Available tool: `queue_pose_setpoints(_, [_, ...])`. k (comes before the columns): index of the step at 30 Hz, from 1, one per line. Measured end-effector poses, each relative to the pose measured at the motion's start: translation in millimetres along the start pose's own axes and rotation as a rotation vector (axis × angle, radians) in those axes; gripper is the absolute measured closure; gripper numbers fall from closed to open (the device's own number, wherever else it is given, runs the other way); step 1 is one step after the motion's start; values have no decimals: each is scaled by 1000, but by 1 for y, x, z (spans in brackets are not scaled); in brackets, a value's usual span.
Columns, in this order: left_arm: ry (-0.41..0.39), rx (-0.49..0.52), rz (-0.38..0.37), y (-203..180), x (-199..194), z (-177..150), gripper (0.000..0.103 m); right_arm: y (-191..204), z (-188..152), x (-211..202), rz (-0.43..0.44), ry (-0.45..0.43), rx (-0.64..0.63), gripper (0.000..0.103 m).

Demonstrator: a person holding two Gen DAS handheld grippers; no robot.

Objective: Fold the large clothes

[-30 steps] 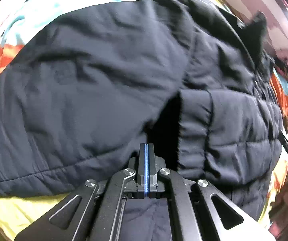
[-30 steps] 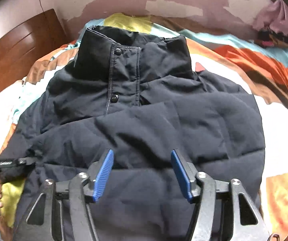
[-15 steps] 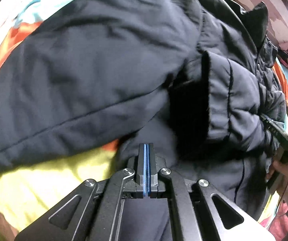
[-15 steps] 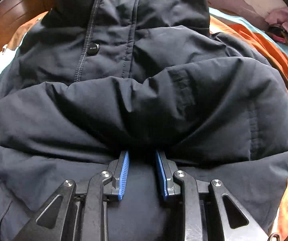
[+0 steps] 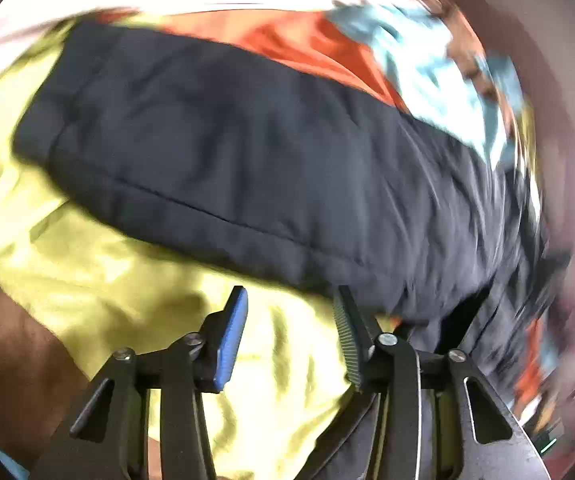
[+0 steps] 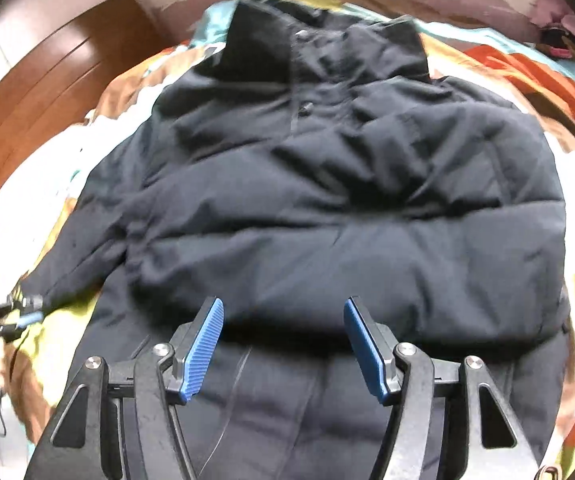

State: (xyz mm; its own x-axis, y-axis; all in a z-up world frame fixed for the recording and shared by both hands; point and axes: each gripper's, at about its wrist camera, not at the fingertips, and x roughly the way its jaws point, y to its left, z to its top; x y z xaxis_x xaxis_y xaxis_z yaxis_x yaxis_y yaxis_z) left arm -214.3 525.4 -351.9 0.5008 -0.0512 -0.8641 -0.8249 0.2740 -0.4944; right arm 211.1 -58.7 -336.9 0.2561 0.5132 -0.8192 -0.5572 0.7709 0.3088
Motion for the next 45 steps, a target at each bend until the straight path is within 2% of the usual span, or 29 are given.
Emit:
queue_pose_setpoints(5, [-12, -122, 8, 24, 0, 23, 63, 38, -5, 8, 25, 32, -93, 42])
queue_pose_setpoints(8, [-2, -203, -42, 24, 18, 24, 63, 55, 1, 15, 52, 26, -130, 42])
queue_pose_setpoints(13, [-62, -412, -241, 63, 3, 39, 61, 86, 23, 32, 90, 8, -186, 42])
queue_pose_setpoints(14, [-70, -430, -261, 66, 1, 40, 57, 94, 29, 37, 97, 5, -199, 42])
queue_pose_setpoints(17, [-84, -462, -282, 69, -2, 42, 57, 114, 43, 52, 117, 5, -239, 42])
queue_pose_setpoints(18, [-86, -456, -265, 69, -3, 45, 57, 120, 45, 56, 122, 9, -254, 42])
queue_pose_setpoints(20, [-94, -420, -195, 69, -4, 52, 58, 135, 52, 71, 134, 15, -301, 42])
queue_pose_setpoints(22, [-86, -390, -135, 70, -4, 61, 72, 150, 58, 87, 140, 19, -361, 43])
queue_pose_setpoints(24, [-96, -333, -90, 62, -7, 72, 90, 168, 69, 109, 120, 24, -438, 43])
queue_pose_setpoints(25, [-109, -293, -74, 55, -11, 77, 94, 174, 75, 116, 107, 19, -462, 53])
queue_pose_setpoints(26, [-117, -262, -59, 49, -13, 81, 96, 179, 81, 124, 94, 15, -484, 69])
queue_pose_setpoints(27, [-133, -210, -33, 39, -20, 83, 98, 186, 90, 134, 81, 15, -507, 77])
queue_pose_setpoints(28, [-153, -147, -6, 27, -28, 84, 98, 190, 95, 140, 75, 17, -513, 91])
queue_pose_setpoints(29, [-173, -95, 7, 17, -36, 85, 98, 194, 102, 149, 72, 23, -519, 93])
queue_pose_setpoints(34, [-290, 191, 27, -46, -86, 71, 99, 210, 109, 182, 65, 104, -586, 93])
queue_pose_setpoints(37, [-338, 328, 20, -83, -104, 55, 99, 209, 110, 196, 65, 146, -573, 93])
queue_pose_setpoints(41, [-404, 529, 36, -135, -116, 27, 99, 193, 120, 209, 108, 203, -437, 95])
queue_pose_setpoints(43, [-424, 619, 22, -161, -119, 12, 99, 183, 127, 209, 153, 223, -356, 95])
queue_pose_setpoints(45, [-435, 705, 12, -185, -115, 0, 99, 167, 134, 196, 238, 203, -246, 94])
